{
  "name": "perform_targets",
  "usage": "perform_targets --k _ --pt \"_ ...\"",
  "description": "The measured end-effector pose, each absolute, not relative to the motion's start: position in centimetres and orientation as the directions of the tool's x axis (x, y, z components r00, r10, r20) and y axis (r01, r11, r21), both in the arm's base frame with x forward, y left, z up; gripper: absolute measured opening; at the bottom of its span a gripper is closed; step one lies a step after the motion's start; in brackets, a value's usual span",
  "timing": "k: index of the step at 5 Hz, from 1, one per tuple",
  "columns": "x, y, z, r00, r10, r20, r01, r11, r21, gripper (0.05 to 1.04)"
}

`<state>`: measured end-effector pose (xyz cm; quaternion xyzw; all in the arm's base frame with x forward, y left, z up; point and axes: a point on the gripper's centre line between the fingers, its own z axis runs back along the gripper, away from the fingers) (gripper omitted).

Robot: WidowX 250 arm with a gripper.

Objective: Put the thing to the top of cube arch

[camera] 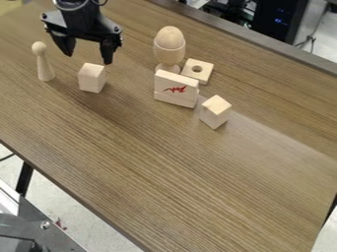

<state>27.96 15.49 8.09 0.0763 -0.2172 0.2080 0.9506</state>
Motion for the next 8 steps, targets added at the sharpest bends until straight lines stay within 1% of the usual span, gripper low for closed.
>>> perform_targets --k 1,2,3,4,5,6,7,8 --pt "27.7 15.3 7.3 0.829 0.369 0.42 -0.428 0.902 0.052 1.0" --pt "27.3 15.1 7.4 0.831 0.385 0.401 -0.434 0.9 0.036 1.0" --pt "27.0 15.1 8.5 0.834 0.374 0.407 -0.417 0.909 0.019 1.0" --pt "26.5 15.7 9.2 0.829 0.385 0.405 -0.43 0.903 0.022 1.0" --pt "26.1 16.4 9.6 0.842 0.378 0.384 -0.428 0.903 0.05 1.0" --pt "25.4 17.3 10.2 0.855 0.384 0.349 -0.444 0.889 0.108 1.0" --pt "25.0 18.1 10.8 0.858 0.392 0.332 -0.455 0.88 0.136 1.0" --pt "24.9 19.2 11.6 0.84 0.418 0.347 -0.487 0.863 0.139 1.0"
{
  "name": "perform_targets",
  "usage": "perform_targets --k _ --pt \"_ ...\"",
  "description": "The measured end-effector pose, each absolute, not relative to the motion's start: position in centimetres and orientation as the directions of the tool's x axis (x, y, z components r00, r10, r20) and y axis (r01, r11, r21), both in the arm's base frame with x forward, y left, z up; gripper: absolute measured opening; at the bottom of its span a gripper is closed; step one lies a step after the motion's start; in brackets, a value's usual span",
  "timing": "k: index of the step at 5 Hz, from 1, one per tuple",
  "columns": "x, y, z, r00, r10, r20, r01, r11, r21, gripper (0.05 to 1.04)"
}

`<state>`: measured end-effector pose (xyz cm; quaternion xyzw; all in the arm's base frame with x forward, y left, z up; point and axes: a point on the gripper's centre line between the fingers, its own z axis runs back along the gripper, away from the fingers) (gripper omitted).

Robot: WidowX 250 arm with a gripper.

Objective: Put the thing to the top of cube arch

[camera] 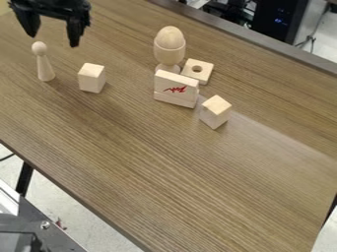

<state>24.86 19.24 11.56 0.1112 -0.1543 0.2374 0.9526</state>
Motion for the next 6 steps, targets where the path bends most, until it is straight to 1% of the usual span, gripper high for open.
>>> perform_targets --k 1,3,4,5,6 --pt "24.9 20.3 11.3 0.833 0.437 0.34 -0.503 0.854 0.135 1.0" --pt "25.1 22.8 9.1 0.825 0.482 0.295 -0.531 0.84 0.109 1.0" --pt "24.8 23.6 7.9 0.82 0.505 0.268 -0.544 0.833 0.096 0.961" --pt "24.5 23.8 7.5 0.819 0.519 0.244 -0.55 0.832 0.075 0.744" --pt "24.4 23.7 7.3 0.821 0.52 0.235 -0.548 0.833 0.074 0.441"
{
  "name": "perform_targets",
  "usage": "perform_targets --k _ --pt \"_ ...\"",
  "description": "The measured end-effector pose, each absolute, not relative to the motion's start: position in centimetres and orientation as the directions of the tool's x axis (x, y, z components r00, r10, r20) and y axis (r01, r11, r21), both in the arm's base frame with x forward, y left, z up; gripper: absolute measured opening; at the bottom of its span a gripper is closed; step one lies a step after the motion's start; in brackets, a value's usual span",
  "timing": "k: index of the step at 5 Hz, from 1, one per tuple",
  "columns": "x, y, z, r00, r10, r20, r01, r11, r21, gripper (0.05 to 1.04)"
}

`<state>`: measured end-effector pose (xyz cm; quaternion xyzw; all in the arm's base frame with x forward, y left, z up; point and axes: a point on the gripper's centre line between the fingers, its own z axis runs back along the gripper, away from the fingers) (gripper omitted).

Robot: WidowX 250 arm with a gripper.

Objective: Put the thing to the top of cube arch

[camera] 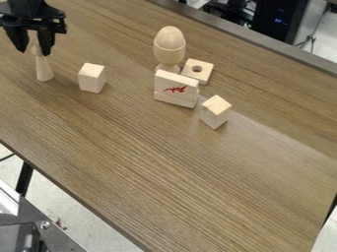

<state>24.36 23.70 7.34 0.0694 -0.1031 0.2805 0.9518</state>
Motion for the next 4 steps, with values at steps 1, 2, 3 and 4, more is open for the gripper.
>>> perform_targets --k 1,2,3,4 --pt "24.4 23.2 7.1 0.826 0.512 0.235 -0.541 0.837 0.08 0.317" --pt "24.4 22.6 7.2 0.825 0.508 0.246 -0.541 0.836 0.09 0.317" --pt "24.7 21.4 7.3 0.83 0.501 0.247 -0.533 0.841 0.086 0.317" --pt "25.5 19.9 9.2 0.826 0.476 0.3 -0.521 0.849 0.087 0.317"
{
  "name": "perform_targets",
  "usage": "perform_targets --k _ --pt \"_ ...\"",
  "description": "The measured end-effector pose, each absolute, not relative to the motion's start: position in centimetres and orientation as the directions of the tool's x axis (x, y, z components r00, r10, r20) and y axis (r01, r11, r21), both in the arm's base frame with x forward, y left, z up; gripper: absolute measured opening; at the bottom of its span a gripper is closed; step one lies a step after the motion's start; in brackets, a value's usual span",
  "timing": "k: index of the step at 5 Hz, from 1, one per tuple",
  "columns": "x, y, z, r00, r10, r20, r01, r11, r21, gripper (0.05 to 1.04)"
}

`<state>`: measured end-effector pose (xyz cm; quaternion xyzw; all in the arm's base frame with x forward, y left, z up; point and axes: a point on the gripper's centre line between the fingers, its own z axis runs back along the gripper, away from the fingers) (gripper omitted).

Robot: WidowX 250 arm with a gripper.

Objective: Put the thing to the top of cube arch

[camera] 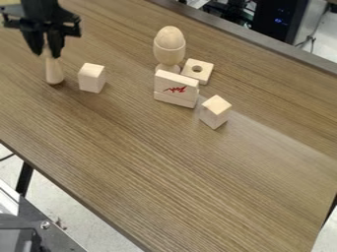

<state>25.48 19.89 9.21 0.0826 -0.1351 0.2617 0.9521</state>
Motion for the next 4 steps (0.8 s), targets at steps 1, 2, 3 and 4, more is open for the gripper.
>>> perform_targets --k 1,2,3,4 --pt "26.1 18.8 10.3 0.825 0.455 0.334 -0.51 0.855 0.094 0.317" --pt "26.9 17.9 10.5 0.832 0.434 0.347 -0.497 0.86 0.117 0.317" --pt "27.6 16.9 10.5 0.843 0.407 0.351 -0.475 0.87 0.132 0.317" --pt "28.2 16.1 10.6 0.848 0.389 0.36 -0.456 0.881 0.124 0.317"
